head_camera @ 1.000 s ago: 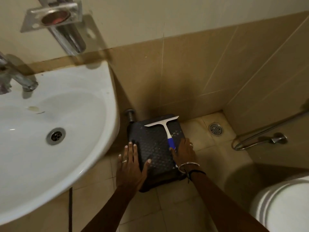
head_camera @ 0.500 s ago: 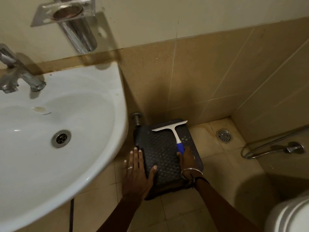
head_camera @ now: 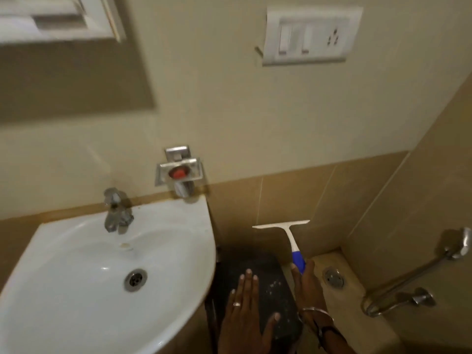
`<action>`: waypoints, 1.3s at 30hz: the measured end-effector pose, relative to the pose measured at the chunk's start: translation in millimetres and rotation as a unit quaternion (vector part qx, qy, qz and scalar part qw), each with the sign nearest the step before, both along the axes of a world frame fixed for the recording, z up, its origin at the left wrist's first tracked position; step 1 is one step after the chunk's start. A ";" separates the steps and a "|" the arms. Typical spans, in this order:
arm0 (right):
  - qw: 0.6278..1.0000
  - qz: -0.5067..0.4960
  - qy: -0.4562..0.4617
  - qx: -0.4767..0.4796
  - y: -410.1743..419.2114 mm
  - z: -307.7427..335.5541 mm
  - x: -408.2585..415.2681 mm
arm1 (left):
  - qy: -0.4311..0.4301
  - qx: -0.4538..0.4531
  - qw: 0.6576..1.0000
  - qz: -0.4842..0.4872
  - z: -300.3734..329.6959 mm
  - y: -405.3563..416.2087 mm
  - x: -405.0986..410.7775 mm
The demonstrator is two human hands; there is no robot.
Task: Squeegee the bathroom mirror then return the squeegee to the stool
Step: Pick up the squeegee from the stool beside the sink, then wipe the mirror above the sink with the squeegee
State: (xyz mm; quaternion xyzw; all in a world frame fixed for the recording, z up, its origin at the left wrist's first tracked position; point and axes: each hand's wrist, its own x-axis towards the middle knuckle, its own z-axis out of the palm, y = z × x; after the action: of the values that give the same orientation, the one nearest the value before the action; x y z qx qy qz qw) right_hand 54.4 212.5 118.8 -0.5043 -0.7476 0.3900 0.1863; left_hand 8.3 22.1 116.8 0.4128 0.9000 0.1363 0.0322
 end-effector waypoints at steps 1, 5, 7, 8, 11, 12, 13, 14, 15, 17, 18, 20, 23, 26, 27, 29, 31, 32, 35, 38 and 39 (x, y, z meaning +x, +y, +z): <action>0.999 -0.016 0.003 0.031 -0.7 18.6 -1.2 | 0.025 0.012 1.000 -0.010 25.0 4.6 -2.8; 0.997 0.000 0.070 -0.019 -44.9 179.0 -10.6 | 0.122 0.082 0.989 -0.015 148.3 -0.1 -33.5; 0.991 -0.008 0.120 -0.064 -56.2 231.0 -13.6 | 0.168 0.103 0.980 -0.018 207.6 -13.2 -54.0; 0.986 0.008 0.150 -0.067 -63.6 257.1 -16.5 | 0.188 0.113 0.975 -0.019 241.1 -24.6 -66.0; 0.973 0.022 0.220 -0.066 -90.4 336.4 -38.5 | 0.237 0.158 0.959 0.006 341.6 -68.8 -102.8; 0.971 0.029 0.231 -0.063 -104.3 364.4 -48.1 | 0.254 0.175 0.951 0.017 377.2 -89.3 -115.3; 0.970 0.038 0.234 -0.051 -117.3 389.6 -55.0 | 0.270 0.193 0.943 0.029 411.1 -110.8 -126.2; 0.967 0.041 0.250 -0.033 -131.0 415.1 -61.0 | 0.290 0.210 0.933 0.042 443.2 -132.3 -137.2; 0.963 0.050 0.265 0.007 -144.8 438.5 -66.7 | 0.312 0.219 0.923 0.052 475.7 -154.3 -147.7; 0.953 0.054 0.277 0.113 -173.5 484.0 -71.5 | 0.352 0.231 0.904 0.074 531.9 -192.9 -167.3; 0.945 0.061 0.286 0.146 -190.0 507.5 -72.7 | 0.367 0.236 0.895 0.088 559.1 -212.7 -175.9; 0.928 0.086 0.308 0.189 -223.2 554.9 -78.9 | 0.391 0.248 0.880 0.106 608.2 -246.8 -191.7; 0.904 0.111 0.347 0.226 -261.8 611.6 -101.1 | 0.434 0.255 0.853 0.138 669.5 -286.7 -210.9; 0.877 0.133 0.379 0.265 -296.0 657.7 -124.1 | 0.451 0.266 0.836 0.163 713.3 -313.7 -225.0; 0.868 0.144 0.387 0.275 -306.6 671.3 -131.0 | 0.453 0.270 0.832 0.169 724.4 -321.3 -228.7; 0.855 0.163 0.395 0.294 -324.3 693.7 -147.0 | 0.463 0.275 0.825 0.173 738.1 -335.5 -239.5; 0.845 0.176 0.405 0.300 -338.8 709.5 -160.4 | 0.470 0.275 0.820 0.173 742.7 -347.4 -249.8; 0.840 0.182 0.406 0.309 -344.0 713.5 -167.2 | 0.472 0.272 0.820 0.176 742.4 -352.9 -254.8; 0.829 0.191 0.415 0.323 -352.5 716.7 -186.3 | 0.472 0.262 0.822 0.181 732.3 -367.1 -270.9; 0.829 0.179 0.410 0.336 -351.6 721.4 -203.4 | 0.470 0.248 0.826 0.188 720.5 -378.5 -284.9; 0.828 0.174 0.409 0.342 -350.4 723.9 -209.3 | 0.471 0.245 0.826 0.187 716.8 -381.7 -289.2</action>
State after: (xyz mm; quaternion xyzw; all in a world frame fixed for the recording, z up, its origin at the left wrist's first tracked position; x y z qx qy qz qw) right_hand -155.0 -137.8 842.7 -0.0648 -0.7640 0.3059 0.5643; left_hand -280.9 -359.6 833.6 0.2446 0.8029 0.1449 -0.5240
